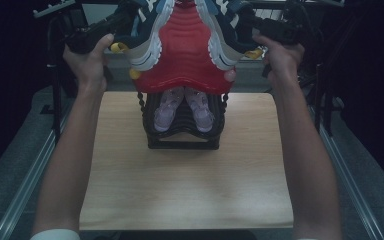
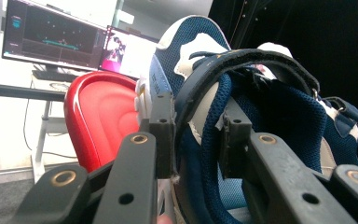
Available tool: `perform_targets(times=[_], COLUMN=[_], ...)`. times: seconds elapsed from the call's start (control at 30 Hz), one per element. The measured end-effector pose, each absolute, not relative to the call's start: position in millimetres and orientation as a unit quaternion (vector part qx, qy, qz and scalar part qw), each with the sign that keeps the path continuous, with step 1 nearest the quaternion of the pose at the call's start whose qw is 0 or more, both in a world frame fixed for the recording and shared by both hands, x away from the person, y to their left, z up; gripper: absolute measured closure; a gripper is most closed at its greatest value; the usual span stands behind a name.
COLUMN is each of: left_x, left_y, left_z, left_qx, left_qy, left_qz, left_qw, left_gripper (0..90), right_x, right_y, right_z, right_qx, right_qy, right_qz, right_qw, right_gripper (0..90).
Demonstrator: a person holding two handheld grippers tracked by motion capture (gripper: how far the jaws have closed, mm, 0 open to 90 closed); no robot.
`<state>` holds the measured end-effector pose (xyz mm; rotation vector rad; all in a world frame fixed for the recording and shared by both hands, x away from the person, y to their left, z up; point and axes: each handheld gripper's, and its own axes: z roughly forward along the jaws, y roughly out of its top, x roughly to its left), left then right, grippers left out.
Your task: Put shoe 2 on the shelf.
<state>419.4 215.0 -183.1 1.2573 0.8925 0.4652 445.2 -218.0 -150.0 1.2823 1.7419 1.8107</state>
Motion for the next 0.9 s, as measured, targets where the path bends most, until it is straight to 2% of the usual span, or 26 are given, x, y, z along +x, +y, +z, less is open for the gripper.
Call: perform_targets(times=[0.33,0.7,0.9], left_x=[431.1,429.6,433.4], left_y=[207.4,191.0,181.4], left_z=[-191.4,-191.0,-195.7], left_qx=[0.571,0.586,0.592], left_qy=[0.407,0.406,0.408], left_qz=[0.226,0.265,0.263], left_qw=[0.676,0.65,0.644], left_gripper=[72.2,71.9,71.9], right_x=[460.9,465.4,464.9], right_y=[-204.3,-184.2,-181.8], right_z=[-160.3,-167.3,-166.5], right_qx=[0.462,0.474,0.479], right_qy=[0.611,0.631,0.634], right_qz=[0.625,0.584,0.574], right_qw=[0.151,0.191,0.197], right_gripper=[75.6,74.7,74.2])
